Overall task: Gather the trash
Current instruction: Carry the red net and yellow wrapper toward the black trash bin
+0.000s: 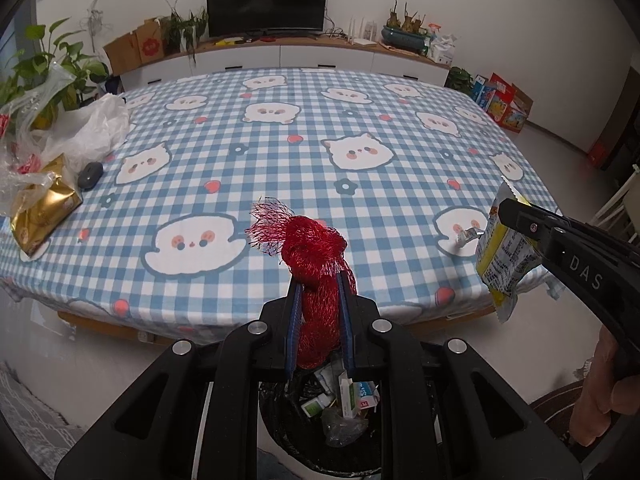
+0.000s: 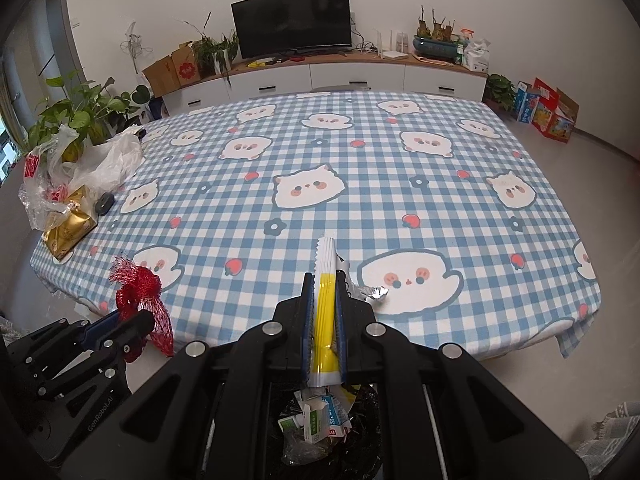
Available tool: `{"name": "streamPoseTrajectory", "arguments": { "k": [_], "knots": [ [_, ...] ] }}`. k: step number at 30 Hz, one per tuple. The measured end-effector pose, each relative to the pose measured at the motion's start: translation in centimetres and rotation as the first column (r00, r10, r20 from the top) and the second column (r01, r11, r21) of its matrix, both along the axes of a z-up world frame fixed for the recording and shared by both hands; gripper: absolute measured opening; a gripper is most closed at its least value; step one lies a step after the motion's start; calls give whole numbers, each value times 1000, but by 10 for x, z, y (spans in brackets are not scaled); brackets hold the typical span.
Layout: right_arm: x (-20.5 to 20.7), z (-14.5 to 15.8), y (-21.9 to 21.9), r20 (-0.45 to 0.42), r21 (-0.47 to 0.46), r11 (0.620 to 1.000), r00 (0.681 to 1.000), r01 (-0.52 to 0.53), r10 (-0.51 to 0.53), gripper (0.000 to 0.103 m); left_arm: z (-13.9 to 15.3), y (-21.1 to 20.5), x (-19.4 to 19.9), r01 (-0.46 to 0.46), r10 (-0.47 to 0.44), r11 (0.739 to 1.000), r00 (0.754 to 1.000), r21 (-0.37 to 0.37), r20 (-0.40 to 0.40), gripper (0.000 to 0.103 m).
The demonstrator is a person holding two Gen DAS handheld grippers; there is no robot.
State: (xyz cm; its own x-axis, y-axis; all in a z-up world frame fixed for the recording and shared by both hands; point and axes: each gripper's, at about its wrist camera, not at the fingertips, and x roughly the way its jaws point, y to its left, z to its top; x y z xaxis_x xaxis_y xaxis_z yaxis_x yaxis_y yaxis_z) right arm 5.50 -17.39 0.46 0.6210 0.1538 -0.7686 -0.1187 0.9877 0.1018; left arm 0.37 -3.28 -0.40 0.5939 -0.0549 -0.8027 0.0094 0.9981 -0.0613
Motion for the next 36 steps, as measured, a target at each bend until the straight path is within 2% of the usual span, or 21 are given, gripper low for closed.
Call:
{"name": "streamPoseTrajectory", "arguments": {
  "k": [9, 19, 31, 36],
  "knots": [
    [-43, -9, 13, 3, 8, 999, 999, -43, 43, 8, -8, 4, -45, -20, 20, 1000, 1000, -21, 5, 16],
    [-73, -22, 16, -4, -7, 998, 998, -59, 59, 8, -34, 8, -77, -26, 25, 999, 999, -29, -38, 16],
    [-101, -70, 2, -69, -37, 998, 996, -54, 51, 8, -57, -6, -102, 2, -4, 1000, 998, -28, -62, 16],
    [-102, -88, -9, -98, -31, 999, 995, -38, 35, 8, -76, -13, -103, 5, -8, 1000, 996, -29, -90, 16]
  ]
}}
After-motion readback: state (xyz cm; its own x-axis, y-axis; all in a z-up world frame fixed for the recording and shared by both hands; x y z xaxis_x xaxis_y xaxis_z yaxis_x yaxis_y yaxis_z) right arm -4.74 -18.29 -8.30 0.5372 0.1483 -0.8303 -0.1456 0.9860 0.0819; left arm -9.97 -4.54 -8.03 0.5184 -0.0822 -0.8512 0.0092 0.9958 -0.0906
